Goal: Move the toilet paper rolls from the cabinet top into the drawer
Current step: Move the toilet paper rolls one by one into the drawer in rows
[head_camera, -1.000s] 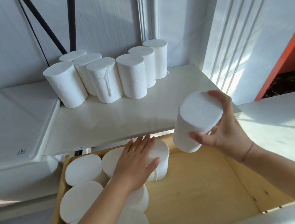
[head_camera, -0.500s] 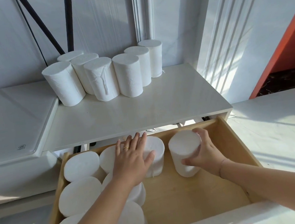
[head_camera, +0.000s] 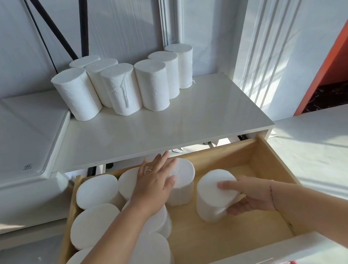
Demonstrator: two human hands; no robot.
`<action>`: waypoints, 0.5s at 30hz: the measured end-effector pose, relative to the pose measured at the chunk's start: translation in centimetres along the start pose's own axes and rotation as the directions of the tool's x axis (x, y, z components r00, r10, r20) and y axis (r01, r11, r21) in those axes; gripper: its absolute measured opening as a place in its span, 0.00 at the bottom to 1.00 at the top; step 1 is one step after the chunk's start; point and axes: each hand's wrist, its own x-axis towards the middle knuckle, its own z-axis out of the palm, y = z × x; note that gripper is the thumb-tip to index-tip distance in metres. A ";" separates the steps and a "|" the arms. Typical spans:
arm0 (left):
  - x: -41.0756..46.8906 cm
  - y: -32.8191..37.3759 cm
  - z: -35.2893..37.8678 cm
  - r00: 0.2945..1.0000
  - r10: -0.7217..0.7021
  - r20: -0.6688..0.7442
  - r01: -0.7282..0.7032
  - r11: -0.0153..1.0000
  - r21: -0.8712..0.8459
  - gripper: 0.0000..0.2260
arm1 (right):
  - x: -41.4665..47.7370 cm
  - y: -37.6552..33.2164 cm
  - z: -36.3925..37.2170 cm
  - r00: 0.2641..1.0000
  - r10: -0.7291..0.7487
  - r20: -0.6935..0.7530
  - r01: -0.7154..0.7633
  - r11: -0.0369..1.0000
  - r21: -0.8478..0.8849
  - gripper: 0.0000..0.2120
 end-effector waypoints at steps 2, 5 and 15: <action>-0.1 0.0 0.0 1.000 0.005 0.000 -0.005 1.000 -0.018 0.21 | -0.1 0.8 1.2 1.000 0.004 0.006 -0.004 0.996 0.084 0.31; -0.1 0.2 0.1 1.000 -0.008 0.014 0.007 1.000 0.023 0.21 | -0.3 1.3 3.6 0.999 -0.011 0.030 0.006 0.986 0.166 0.29; -0.2 0.2 0.2 0.998 -0.025 0.058 0.021 0.997 0.075 0.25 | -0.6 0.8 9.5 0.990 0.068 0.123 -0.083 0.990 0.116 0.22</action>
